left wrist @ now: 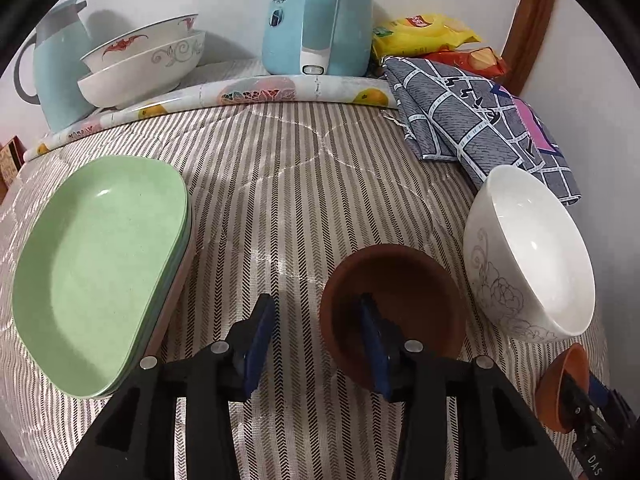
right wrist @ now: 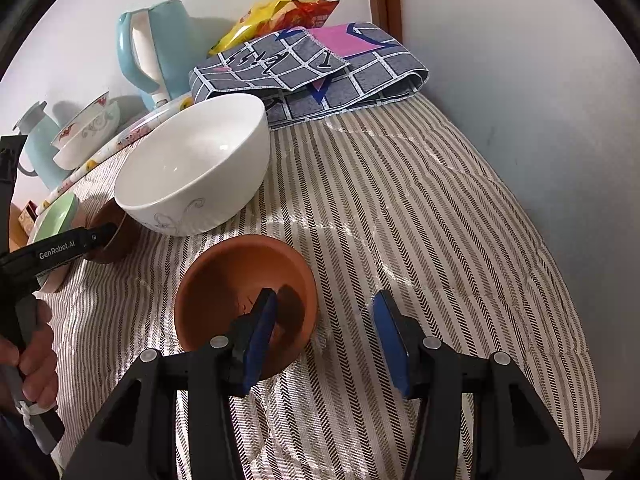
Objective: Organize plates and bowls
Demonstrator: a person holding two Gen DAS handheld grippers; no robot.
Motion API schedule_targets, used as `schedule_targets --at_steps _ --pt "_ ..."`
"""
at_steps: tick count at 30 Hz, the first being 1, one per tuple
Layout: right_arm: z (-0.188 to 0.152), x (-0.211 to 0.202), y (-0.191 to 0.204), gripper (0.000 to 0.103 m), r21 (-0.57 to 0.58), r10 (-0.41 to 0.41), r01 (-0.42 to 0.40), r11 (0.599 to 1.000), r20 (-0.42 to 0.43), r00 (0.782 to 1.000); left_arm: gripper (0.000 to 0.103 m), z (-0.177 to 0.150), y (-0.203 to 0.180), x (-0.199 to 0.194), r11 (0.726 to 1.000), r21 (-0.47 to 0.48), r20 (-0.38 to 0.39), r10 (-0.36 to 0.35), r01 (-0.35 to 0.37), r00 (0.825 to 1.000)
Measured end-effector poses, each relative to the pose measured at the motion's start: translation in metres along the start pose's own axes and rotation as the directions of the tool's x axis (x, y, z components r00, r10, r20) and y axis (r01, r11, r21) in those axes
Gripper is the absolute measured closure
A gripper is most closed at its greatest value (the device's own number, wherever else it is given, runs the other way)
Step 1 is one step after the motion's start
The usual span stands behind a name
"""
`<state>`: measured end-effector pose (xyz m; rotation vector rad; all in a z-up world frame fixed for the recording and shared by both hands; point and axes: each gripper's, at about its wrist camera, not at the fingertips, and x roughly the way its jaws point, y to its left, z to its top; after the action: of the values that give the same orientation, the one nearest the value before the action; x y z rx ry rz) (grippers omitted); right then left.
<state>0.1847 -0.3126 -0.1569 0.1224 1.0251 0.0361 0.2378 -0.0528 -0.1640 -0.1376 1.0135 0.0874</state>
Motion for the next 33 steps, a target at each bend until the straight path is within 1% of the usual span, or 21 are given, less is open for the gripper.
schedule_targets --at_steps 4,7,9,14,16,17,18,19,22,24,30,33 --pt "-0.002 -0.001 0.002 0.061 -0.014 0.002 -0.002 1.0 0.008 1.0 0.072 -0.002 -0.001 -0.002 1.0 0.002 0.012 -0.022 0.022 1.0" --pt "-0.003 -0.001 0.002 0.061 -0.009 -0.001 0.001 1.0 0.014 1.0 0.081 -0.004 -0.005 -0.003 0.999 0.015 0.018 -0.028 0.028 0.999" --pt "-0.003 -0.001 0.001 0.061 -0.002 0.002 -0.002 1.0 0.009 1.0 0.084 -0.004 -0.009 -0.004 0.999 0.026 0.023 -0.027 0.026 0.999" --pt "-0.002 -0.001 -0.002 0.061 0.016 0.017 -0.017 1.0 -0.003 1.0 0.085 -0.005 -0.011 -0.004 1.0 0.022 0.022 -0.016 0.016 1.0" --pt "-0.003 -0.002 0.0 0.064 0.003 0.007 -0.007 1.0 0.003 1.0 0.086 -0.005 -0.01 -0.005 1.0 0.018 0.022 -0.017 0.016 1.0" --pt "-0.004 -0.002 0.001 0.068 -0.002 0.003 -0.003 1.0 0.005 1.0 0.086 -0.005 -0.01 -0.005 1.0 0.017 0.021 -0.018 0.018 1.0" --pt "-0.004 -0.003 0.002 0.079 -0.004 0.008 -0.008 1.0 0.003 1.0 0.087 -0.006 -0.01 -0.006 1.0 0.018 0.02 -0.021 0.02 1.0" --pt "-0.004 -0.003 0.002 0.086 -0.001 0.024 -0.024 1.0 -0.004 1.0 0.088 -0.005 -0.01 -0.006 1.0 0.019 0.018 -0.024 0.024 1.0" --pt "-0.003 -0.005 0.003 0.09 0.009 0.028 -0.028 1.0 -0.007 1.0 0.091 -0.005 -0.008 -0.009 0.999 0.008 0.014 -0.038 0.038 0.999" --pt "-0.003 -0.006 0.004 0.091 0.009 0.027 -0.027 1.0 -0.006 1.0 0.093 -0.005 -0.009 -0.012 0.999 0.012 0.02 -0.043 0.043 0.999" --pt "-0.002 -0.015 0.007 0.096 0.015 0.027 -0.027 1.0 0.009 1.0 0.095 -0.009 -0.011 -0.021 0.999 0.025 0.04 -0.045 0.044 0.998" --pt "-0.002 -0.021 0.009 0.096 0.005 0.018 -0.018 1.0 0.025 1.0 0.095 -0.011 -0.013 -0.028 0.998 0.039 0.05 -0.042 0.04 0.998"
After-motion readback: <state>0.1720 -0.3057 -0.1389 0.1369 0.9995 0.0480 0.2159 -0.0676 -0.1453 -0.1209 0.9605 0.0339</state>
